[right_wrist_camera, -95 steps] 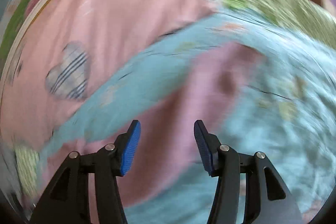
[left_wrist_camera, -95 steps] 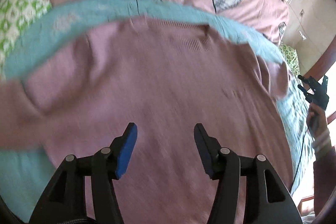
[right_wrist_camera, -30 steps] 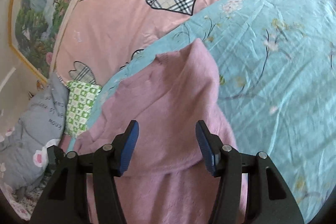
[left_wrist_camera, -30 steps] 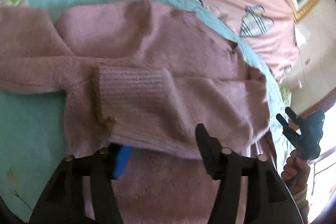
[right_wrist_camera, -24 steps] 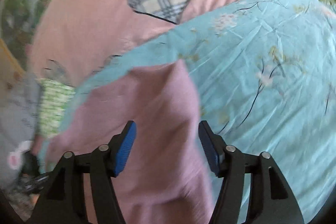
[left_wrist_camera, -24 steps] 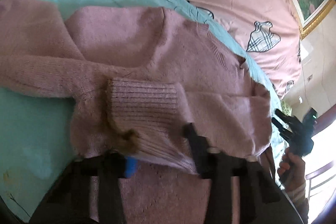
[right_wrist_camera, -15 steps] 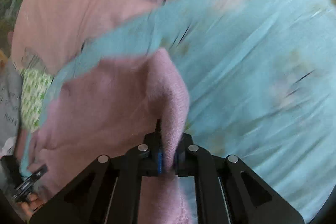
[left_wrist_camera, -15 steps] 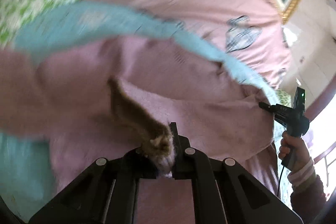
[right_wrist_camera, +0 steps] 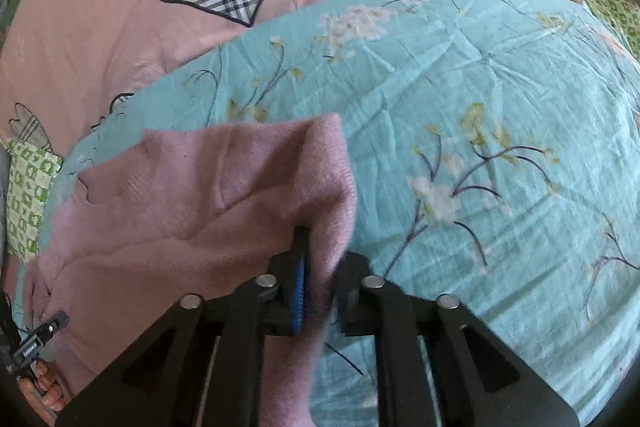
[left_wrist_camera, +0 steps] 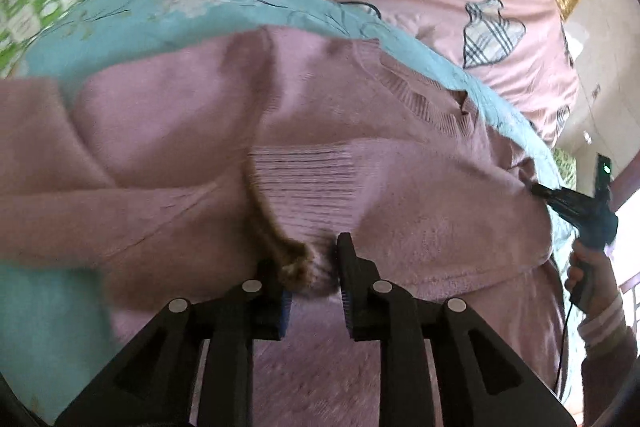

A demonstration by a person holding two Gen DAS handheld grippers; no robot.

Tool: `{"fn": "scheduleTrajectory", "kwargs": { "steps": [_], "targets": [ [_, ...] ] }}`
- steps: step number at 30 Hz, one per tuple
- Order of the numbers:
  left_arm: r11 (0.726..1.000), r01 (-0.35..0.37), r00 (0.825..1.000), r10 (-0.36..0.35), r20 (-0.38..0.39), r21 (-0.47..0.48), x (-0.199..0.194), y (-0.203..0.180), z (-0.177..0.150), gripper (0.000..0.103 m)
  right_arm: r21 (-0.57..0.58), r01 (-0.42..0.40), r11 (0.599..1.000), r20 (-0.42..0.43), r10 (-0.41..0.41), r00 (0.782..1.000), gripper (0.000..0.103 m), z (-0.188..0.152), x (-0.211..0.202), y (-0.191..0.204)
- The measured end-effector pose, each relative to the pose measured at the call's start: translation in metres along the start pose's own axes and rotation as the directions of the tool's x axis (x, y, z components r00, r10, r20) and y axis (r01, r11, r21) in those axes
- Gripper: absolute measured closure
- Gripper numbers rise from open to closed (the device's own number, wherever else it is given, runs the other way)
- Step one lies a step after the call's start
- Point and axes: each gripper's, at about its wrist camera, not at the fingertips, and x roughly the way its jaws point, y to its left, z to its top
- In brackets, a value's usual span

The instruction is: Fold small clothes

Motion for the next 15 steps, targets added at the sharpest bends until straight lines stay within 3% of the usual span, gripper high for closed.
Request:
{"fn": "scheduleTrajectory", "kwargs": {
  "steps": [2,4,5,7,8,11,15],
  "targets": [
    [1.000,-0.017,1.000,0.016,0.008,0.000,-0.004,0.003,-0.001,0.082,0.008,-0.003,1.000,0.078,0.002,0.997,0.086,-0.005,-0.028,0.005],
    [0.999,-0.035,0.999,0.035,0.003,0.002,-0.005,0.004,-0.005,0.081,-0.009,-0.093,0.996,0.121,0.093,0.988,0.085,-0.019,-0.049,0.016],
    [0.999,-0.036,0.999,0.036,0.002,-0.005,-0.006,0.005,-0.007,0.081,-0.032,-0.169,0.985,0.109,0.172,0.979,0.082,-0.029,-0.054,0.025],
    [0.999,-0.038,0.999,0.038,0.003,-0.013,-0.012,0.007,-0.012,0.081,-0.063,-0.229,0.971,0.038,0.232,0.972,0.071,-0.053,-0.048,0.042],
    [0.999,-0.034,0.999,0.034,0.006,-0.017,-0.018,0.009,-0.016,0.080,-0.072,-0.228,0.971,0.001,0.229,0.973,0.066,-0.063,-0.042,0.047],
    [0.998,-0.048,0.999,0.049,0.014,-0.044,-0.040,0.023,-0.026,0.076,-0.056,-0.186,0.981,-0.091,0.180,0.979,0.065,-0.086,-0.019,0.047],
    [0.984,-0.108,0.992,0.117,0.056,-0.143,-0.084,0.069,-0.039,0.054,-0.022,-0.218,0.976,-0.063,0.216,0.974,0.065,-0.093,-0.034,0.048]
  ]
}}
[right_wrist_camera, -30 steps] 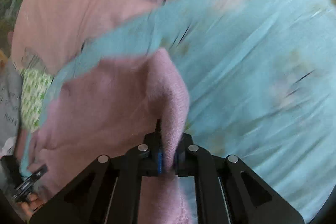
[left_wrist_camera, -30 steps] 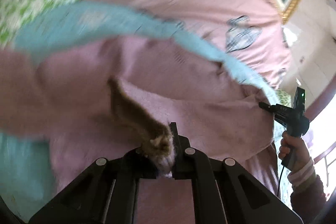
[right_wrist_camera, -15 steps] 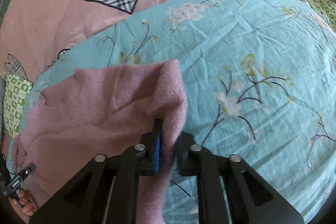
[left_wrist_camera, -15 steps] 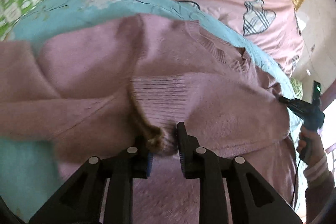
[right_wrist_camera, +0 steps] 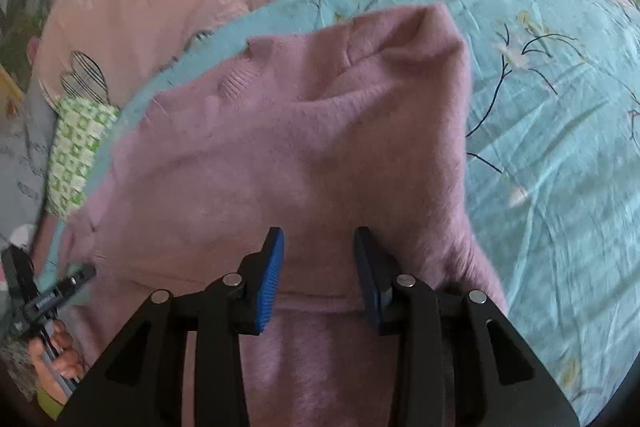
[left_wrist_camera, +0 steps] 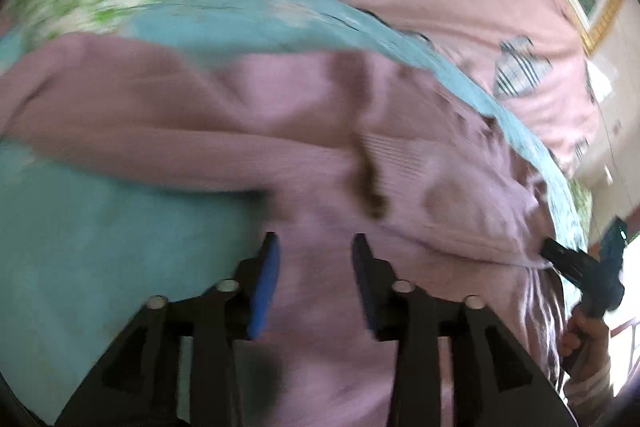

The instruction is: Fold small clothes

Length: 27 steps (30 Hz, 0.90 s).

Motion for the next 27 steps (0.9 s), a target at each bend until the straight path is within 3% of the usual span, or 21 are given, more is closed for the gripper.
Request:
{"fn": "scheduleTrajectory", "kwargs": {
  "steps": [4,7,11,13,16,20,21,22,24,27],
  "targets": [
    [0.986,-0.119,0.990,0.127,0.057,-0.118,-0.036,0.067,0.001,0.040,-0.047,-0.057,0.997,0.045,0.059,0.997,0.064,-0.014,-0.030,0.026],
    [0.950,-0.207,0.972,0.227,0.063,-0.235,-0.057,0.123,0.006,0.020,-0.064,-0.099,0.993,0.058,0.102,0.993,0.053,-0.025,-0.041,0.045],
    [0.865,-0.276,0.943,0.328,0.055,-0.420,-0.079,0.200,0.012,0.020,-0.081,-0.133,0.988,0.034,0.137,0.990,0.049,-0.041,-0.042,0.064],
    [0.840,-0.294,0.930,0.361,0.065,-0.456,-0.086,0.222,0.016,0.020,-0.077,-0.154,0.985,0.011,0.155,0.988,0.049,-0.050,-0.040,0.071],
    [0.833,-0.327,0.920,0.389,0.053,-0.446,-0.082,0.239,0.029,0.020,-0.070,-0.168,0.983,-0.011,0.168,0.986,0.049,-0.060,-0.038,0.078],
    [0.853,-0.368,0.913,0.407,0.029,-0.371,-0.060,0.239,0.047,0.021,-0.070,-0.193,0.979,-0.025,0.191,0.981,0.049,-0.065,-0.036,0.088],
    [0.860,-0.377,0.910,0.412,0.033,-0.345,-0.055,0.237,0.052,0.028,-0.069,-0.195,0.978,-0.025,0.194,0.981,0.049,-0.065,-0.037,0.088],
    [0.864,-0.385,0.908,0.418,0.036,-0.324,-0.052,0.233,0.055,0.057,-0.070,-0.192,0.979,-0.021,0.191,0.981,0.049,-0.065,-0.038,0.089],
    [0.881,-0.374,0.916,0.399,0.031,-0.291,-0.048,0.229,0.062,0.094,-0.070,-0.195,0.978,-0.015,0.194,0.981,0.049,-0.066,-0.040,0.089],
    [0.909,-0.339,0.928,0.365,0.072,-0.242,-0.057,0.202,0.067,0.096,-0.064,-0.192,0.979,-0.002,0.192,0.981,0.049,-0.067,-0.045,0.085]
  ]
}}
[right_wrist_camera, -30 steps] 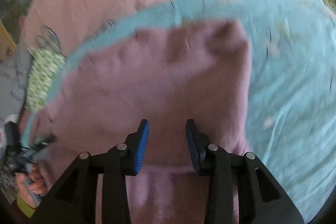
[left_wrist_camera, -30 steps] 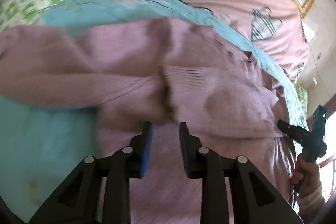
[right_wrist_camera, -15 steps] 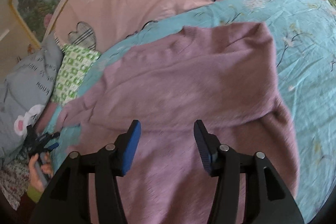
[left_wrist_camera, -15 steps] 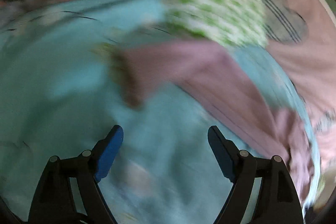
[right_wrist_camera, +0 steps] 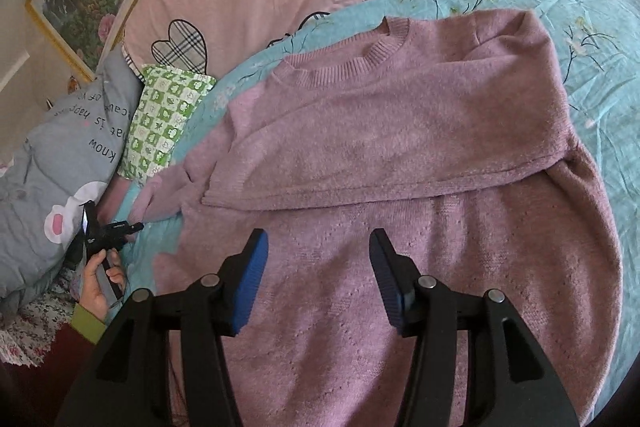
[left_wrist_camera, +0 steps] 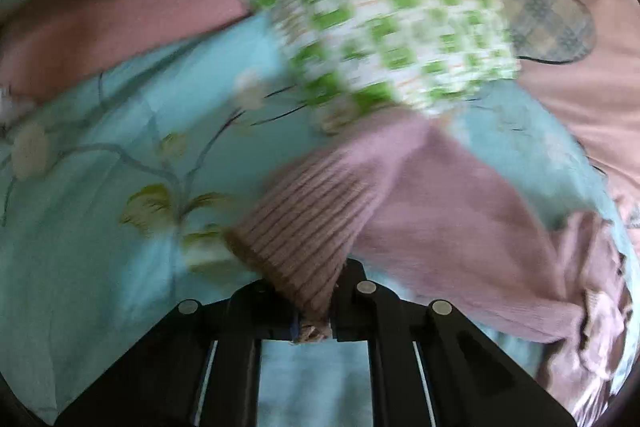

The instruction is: Fold small clothes

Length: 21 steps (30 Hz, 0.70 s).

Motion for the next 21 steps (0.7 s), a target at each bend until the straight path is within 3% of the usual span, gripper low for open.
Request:
{"fn": "scheduleTrajectory", "kwargs": {
  "steps": [3,6,8,12,18,19,21],
  "targets": [
    [0.991,0.118,0.991,-0.122,0.047,0.068,-0.039,-0.043,-0.007,0.096,0.016,0.006,1.000,0.013,-0.006,1.000,0.049,-0.003,-0.006,-0.007],
    [0.948,0.268,0.959,-0.280,0.049,0.171,-0.078,-0.108,-0.020,0.096,0.041,0.000,0.999,0.024,-0.001,1.000,0.049,-0.005,-0.010,-0.015],
    [0.899,0.367,0.923,-0.383,0.024,0.237,-0.095,-0.158,-0.030,0.096,0.052,-0.004,0.999,0.034,0.002,0.999,0.049,-0.005,-0.014,-0.019],
    [0.767,0.545,0.830,-0.550,-0.091,0.339,-0.113,-0.263,-0.059,0.096,0.077,-0.013,0.997,0.063,0.008,0.998,0.049,-0.006,-0.026,-0.029],
    [0.632,0.654,0.748,-0.621,-0.234,0.415,-0.103,-0.384,-0.108,0.096,0.131,0.006,0.991,0.098,-0.019,0.995,0.049,-0.010,-0.047,-0.054],
    [0.613,0.666,0.739,-0.620,-0.264,0.425,-0.095,-0.405,-0.118,0.096,0.147,0.013,0.989,0.103,-0.028,0.994,0.049,-0.011,-0.051,-0.060],
    [0.595,0.671,0.737,-0.602,-0.307,0.443,-0.080,-0.432,-0.138,0.096,0.166,0.022,0.986,0.105,-0.040,0.994,0.049,-0.011,-0.055,-0.070]
  ]
}}
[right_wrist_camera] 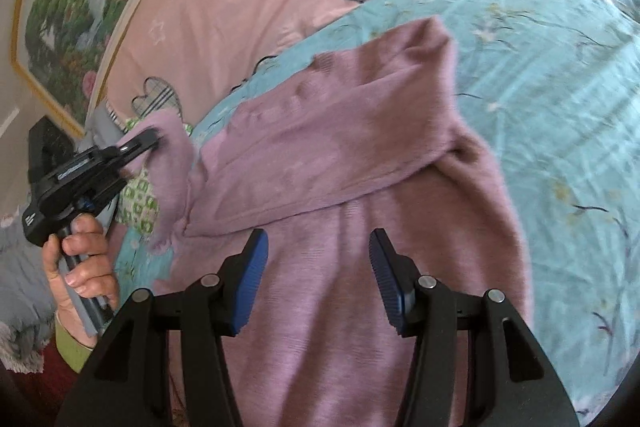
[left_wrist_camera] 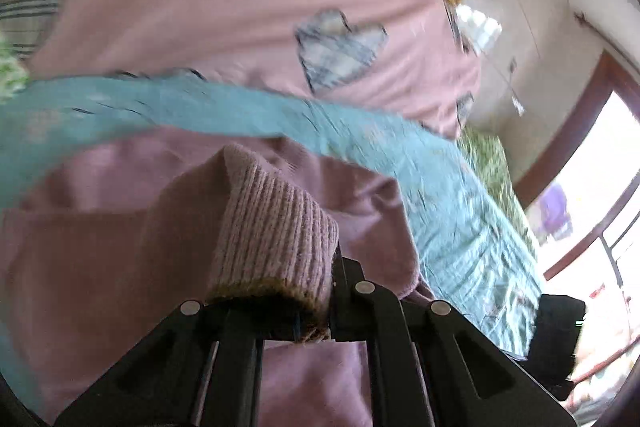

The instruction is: Fold small clothes

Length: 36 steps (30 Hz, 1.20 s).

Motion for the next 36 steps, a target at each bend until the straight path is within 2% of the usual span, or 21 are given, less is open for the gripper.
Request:
{"fn": "scheduleTrajectory", "kwargs": {
  "steps": [3,4,5,7,10,12,16,17,19,20,23,24,25,26,28,29,33,34,36],
  "targets": [
    [1.000,-0.017,0.997,0.019,-0.076,0.025,0.044,-0.008,-0.015,0.092,0.022,0.017,1.000,0.008,-0.017,1.000,0.049,0.004,-0.004,-0.012],
    [0.999,-0.023,0.995,0.026,-0.099,0.031,0.054,-0.007,-0.022,0.086,0.025,0.018,1.000,0.006,-0.018,1.000,0.049,0.006,-0.004,-0.014],
    [0.999,-0.033,0.991,0.037,-0.125,0.033,0.063,-0.004,-0.028,0.084,0.028,0.016,0.999,0.003,-0.016,1.000,0.049,0.007,-0.004,-0.016],
    [1.000,-0.024,0.987,0.026,-0.161,0.018,0.065,0.002,-0.040,0.073,0.039,0.012,0.999,-0.006,-0.012,1.000,0.049,0.011,0.000,-0.019],
    [1.000,-0.015,0.988,0.016,-0.154,0.007,0.044,0.009,-0.055,0.057,0.020,0.014,1.000,-0.022,-0.013,1.000,0.046,0.016,0.009,-0.015],
    [0.999,-0.037,0.991,0.039,-0.127,0.020,0.018,0.016,-0.064,0.055,0.006,0.008,1.000,-0.031,-0.008,0.999,0.037,0.019,0.017,-0.011],
    [0.993,-0.119,0.991,0.117,-0.061,-0.026,-0.040,0.054,-0.086,0.051,-0.067,-0.004,0.998,-0.053,0.001,0.999,0.036,0.029,0.043,0.010],
    [0.984,-0.172,0.984,0.169,-0.049,-0.043,-0.054,0.067,-0.094,0.050,-0.088,0.001,0.996,-0.057,-0.006,0.998,0.036,0.031,0.049,0.016],
    [0.950,-0.305,0.952,0.302,-0.042,-0.068,-0.071,0.096,-0.109,0.050,-0.178,0.031,0.984,-0.059,-0.042,0.997,0.036,0.038,0.066,0.033],
    [0.937,-0.341,0.940,0.338,-0.048,-0.078,-0.076,0.107,-0.114,0.050,-0.223,0.057,0.973,-0.056,-0.071,0.996,0.035,0.041,0.073,0.039],
    [0.867,-0.485,0.873,0.471,-0.124,-0.119,-0.077,0.150,-0.131,0.050,-0.362,0.139,0.922,-0.049,-0.168,0.985,0.032,0.049,0.102,0.057],
    [0.861,-0.489,0.871,0.473,-0.133,-0.139,-0.077,0.163,-0.137,0.052,-0.391,0.154,0.907,-0.040,-0.184,0.982,0.032,0.052,0.112,0.060],
    [0.867,-0.476,0.879,0.460,-0.126,-0.150,-0.077,0.166,-0.137,0.052,-0.400,0.155,0.903,-0.041,-0.186,0.982,0.032,0.054,0.117,0.059],
    [0.870,-0.468,0.883,0.454,-0.117,-0.153,-0.078,0.166,-0.137,0.051,-0.399,0.147,0.905,-0.058,-0.185,0.981,0.034,0.058,0.125,0.057],
    [0.866,-0.487,0.872,0.474,-0.123,-0.116,-0.073,0.161,-0.134,0.051,-0.384,0.115,0.916,-0.117,-0.172,0.978,0.076,0.066,0.136,0.053],
    [0.862,-0.499,0.865,0.487,-0.124,-0.094,-0.070,0.157,-0.132,0.051,-0.375,0.106,0.921,-0.125,-0.164,0.979,0.093,0.070,0.134,0.052],
    [0.864,-0.496,0.866,0.485,-0.122,-0.087,-0.065,0.154,-0.130,0.050,-0.297,0.021,0.955,-0.067,-0.043,0.997,0.093,0.099,0.095,0.047],
    [0.865,-0.493,0.868,0.482,-0.120,-0.088,-0.065,0.154,-0.131,0.050,-0.243,-0.027,0.970,-0.027,0.021,0.999,0.093,0.112,0.073,0.041],
    [0.865,-0.493,0.868,0.482,-0.118,-0.092,-0.062,0.155,-0.126,0.050,-0.186,-0.042,0.982,0.043,0.051,0.998,0.093,0.127,0.047,0.030]
  ]
}}
